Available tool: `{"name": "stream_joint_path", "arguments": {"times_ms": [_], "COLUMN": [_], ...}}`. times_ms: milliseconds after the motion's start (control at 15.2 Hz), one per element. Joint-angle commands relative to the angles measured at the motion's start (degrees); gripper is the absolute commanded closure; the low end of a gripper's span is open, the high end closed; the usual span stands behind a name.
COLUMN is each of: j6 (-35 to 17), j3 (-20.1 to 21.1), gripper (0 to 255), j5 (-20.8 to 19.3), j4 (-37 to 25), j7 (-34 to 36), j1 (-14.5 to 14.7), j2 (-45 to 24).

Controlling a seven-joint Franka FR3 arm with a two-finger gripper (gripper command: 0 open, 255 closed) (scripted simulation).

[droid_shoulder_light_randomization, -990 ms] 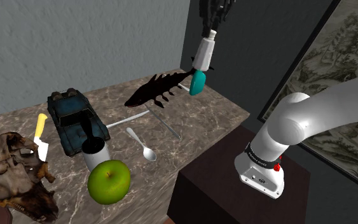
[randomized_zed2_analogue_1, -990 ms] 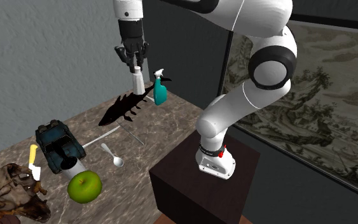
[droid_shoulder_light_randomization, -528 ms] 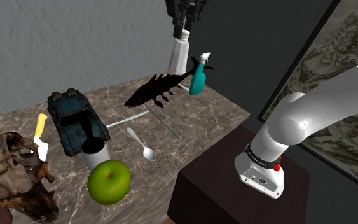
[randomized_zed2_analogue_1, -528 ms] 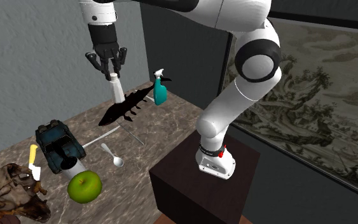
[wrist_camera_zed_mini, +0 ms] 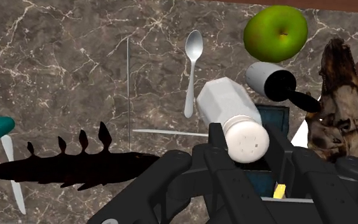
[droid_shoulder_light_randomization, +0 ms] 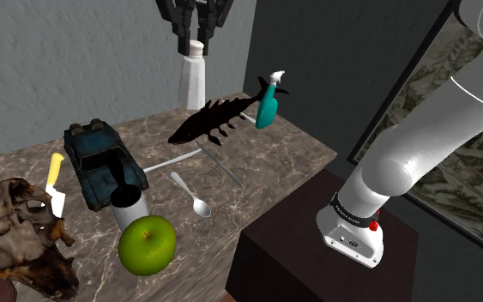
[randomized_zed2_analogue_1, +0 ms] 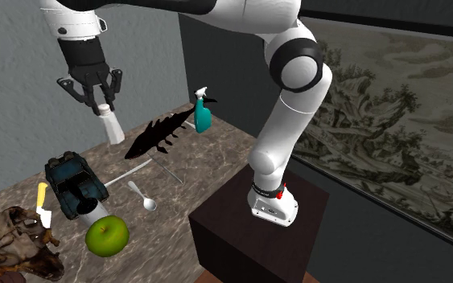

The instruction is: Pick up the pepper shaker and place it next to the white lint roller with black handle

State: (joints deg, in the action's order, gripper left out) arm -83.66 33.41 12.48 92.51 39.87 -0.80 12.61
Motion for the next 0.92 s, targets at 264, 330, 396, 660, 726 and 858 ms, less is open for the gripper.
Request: {"name": "stream_joint_path", "arguments": {"times_ms": [264, 330, 396, 660, 726, 858], "j6": [-1.0, -1.9, -2.7, -6.1, -6.9, -8.6], "j3": [7.7, 7.5, 7.4, 7.0, 6.9, 6.8], "gripper": [255, 255, 255, 255, 255, 255], "j5": [-8.4, -8.1, -7.7, -6.7, -6.4, -6.0], "j4": [-11.9, -10.6, -9.4, -4.6, -3.5, -1.4], "j7": [10.7, 10.4, 10.1, 9.1, 8.9, 8.5], "j1": [3.5, 3.4, 3.3, 2.9, 2.8, 2.7], "j2": [-14.3, -13.8, -13.3, -11.7, -11.3, -10.7]}}
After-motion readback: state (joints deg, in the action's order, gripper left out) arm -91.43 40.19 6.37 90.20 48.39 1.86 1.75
